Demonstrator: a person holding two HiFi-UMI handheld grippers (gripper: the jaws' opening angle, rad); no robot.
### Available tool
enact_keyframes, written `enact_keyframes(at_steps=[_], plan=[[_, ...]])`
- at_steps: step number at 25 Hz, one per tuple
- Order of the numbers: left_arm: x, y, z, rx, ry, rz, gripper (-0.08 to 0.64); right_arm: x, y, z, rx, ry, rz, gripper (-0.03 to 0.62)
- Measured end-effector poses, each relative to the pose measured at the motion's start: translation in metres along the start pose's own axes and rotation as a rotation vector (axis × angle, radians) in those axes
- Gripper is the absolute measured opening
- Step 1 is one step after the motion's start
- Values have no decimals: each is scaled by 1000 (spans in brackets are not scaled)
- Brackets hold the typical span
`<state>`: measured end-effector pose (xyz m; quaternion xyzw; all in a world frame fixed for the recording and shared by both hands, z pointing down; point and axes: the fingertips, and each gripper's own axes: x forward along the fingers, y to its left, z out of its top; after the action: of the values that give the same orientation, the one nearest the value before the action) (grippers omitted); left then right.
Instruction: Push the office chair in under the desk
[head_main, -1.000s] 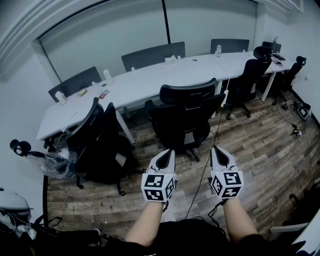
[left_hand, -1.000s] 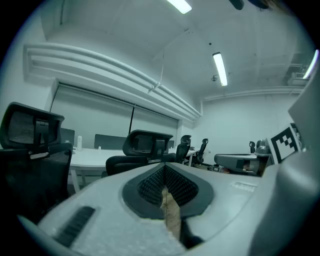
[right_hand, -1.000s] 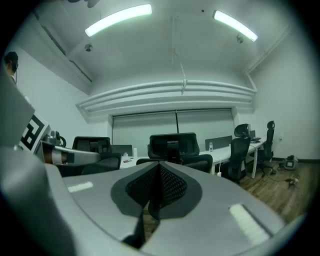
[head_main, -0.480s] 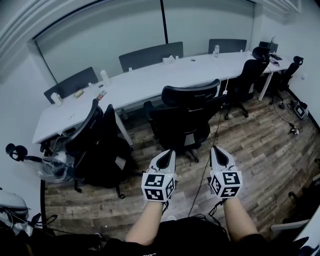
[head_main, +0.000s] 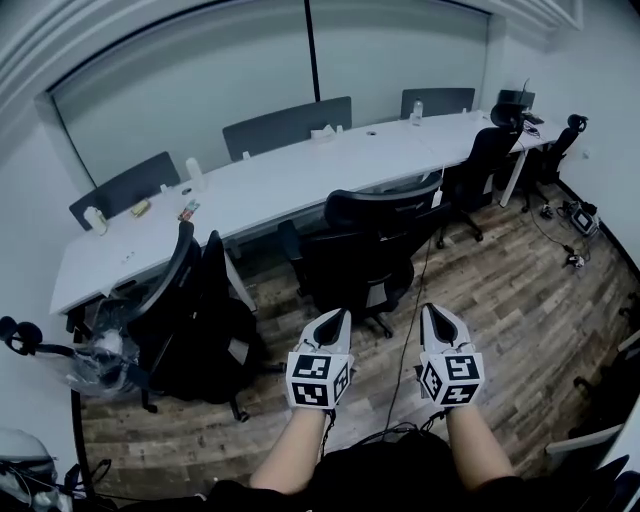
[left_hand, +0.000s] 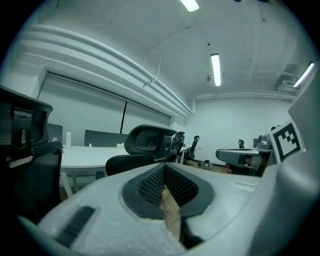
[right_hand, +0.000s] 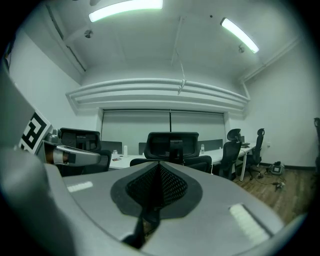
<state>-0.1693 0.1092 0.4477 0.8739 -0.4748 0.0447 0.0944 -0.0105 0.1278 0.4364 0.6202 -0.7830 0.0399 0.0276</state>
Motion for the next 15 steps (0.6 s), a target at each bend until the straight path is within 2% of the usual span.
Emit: enact_keyframes(at_steps=[3, 8, 15], plan=[[9, 11, 4, 1, 0, -4, 8, 10, 1, -1, -3, 3, -8, 11], [39, 16, 4, 27, 19, -2, 8, 32, -20, -6, 24, 2, -19, 11], [109, 17, 11, 70, 29, 56, 17, 88, -84, -9, 36, -4, 18, 11]])
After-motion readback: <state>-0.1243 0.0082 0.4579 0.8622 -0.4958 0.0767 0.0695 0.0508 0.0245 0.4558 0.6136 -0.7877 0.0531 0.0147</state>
